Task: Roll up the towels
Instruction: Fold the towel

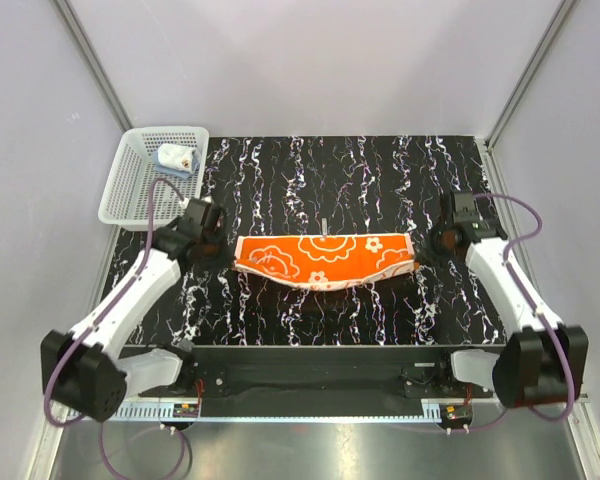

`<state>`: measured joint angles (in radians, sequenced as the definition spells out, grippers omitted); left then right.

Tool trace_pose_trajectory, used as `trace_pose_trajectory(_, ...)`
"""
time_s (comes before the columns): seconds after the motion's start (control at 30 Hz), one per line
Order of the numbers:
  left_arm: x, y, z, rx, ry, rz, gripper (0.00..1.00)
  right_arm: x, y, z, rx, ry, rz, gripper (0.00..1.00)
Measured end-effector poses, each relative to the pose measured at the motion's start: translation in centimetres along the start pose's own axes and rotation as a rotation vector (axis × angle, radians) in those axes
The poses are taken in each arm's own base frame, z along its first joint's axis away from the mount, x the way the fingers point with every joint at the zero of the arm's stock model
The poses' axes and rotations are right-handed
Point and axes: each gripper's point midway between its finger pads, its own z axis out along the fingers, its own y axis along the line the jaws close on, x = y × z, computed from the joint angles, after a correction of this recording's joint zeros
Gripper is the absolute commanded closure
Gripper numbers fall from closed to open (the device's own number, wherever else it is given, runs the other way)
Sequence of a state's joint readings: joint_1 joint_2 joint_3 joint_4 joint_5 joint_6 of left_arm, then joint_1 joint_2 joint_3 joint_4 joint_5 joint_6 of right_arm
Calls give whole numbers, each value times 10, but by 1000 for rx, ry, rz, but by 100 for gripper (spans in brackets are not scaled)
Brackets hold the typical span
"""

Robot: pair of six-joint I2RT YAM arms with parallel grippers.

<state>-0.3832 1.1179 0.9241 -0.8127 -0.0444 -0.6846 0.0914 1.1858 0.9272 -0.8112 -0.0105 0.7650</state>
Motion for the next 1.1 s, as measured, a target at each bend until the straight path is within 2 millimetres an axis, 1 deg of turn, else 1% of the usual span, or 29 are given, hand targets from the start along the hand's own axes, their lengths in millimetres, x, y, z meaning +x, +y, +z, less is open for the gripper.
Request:
trace_pose_trajectory(0.2, -32, 4, 23, -78, 24, -7, 100, -29, 24, 21, 29, 1, -48, 100)
trace_pose_trajectory(0.33, -48, 5, 43, -113, 48, 1, 100, -41, 35, 40, 50, 18, -70, 100)
trace_pose_trajectory(0.47, -60, 3, 61, -135, 72, 13, 100, -47, 39, 60, 79, 43, -83, 100)
trace_pose_trajectory(0.63, -68, 5, 81, -160, 103, 22, 100, -54, 44, 77, 97, 55, -93, 100)
trace_pose_trajectory(0.97, -93, 2, 107, -179, 116, 6, 100, -66, 43, 97, 126, 71, -91, 100)
trace_pose_trajectory(1.0, -96, 1, 111, -181, 120, 4, 90, -68, 42, 100, 130, 73, -87, 100)
trace_pose_trajectory(1.03, -98, 1, 115, -182, 124, 4, 81, -69, 41, 102, 134, 76, -85, 87)
trace_pose_trajectory(1.1, -99, 1, 124, -185, 139, 6, 64, -70, 40, 109, 144, 85, -82, 72)
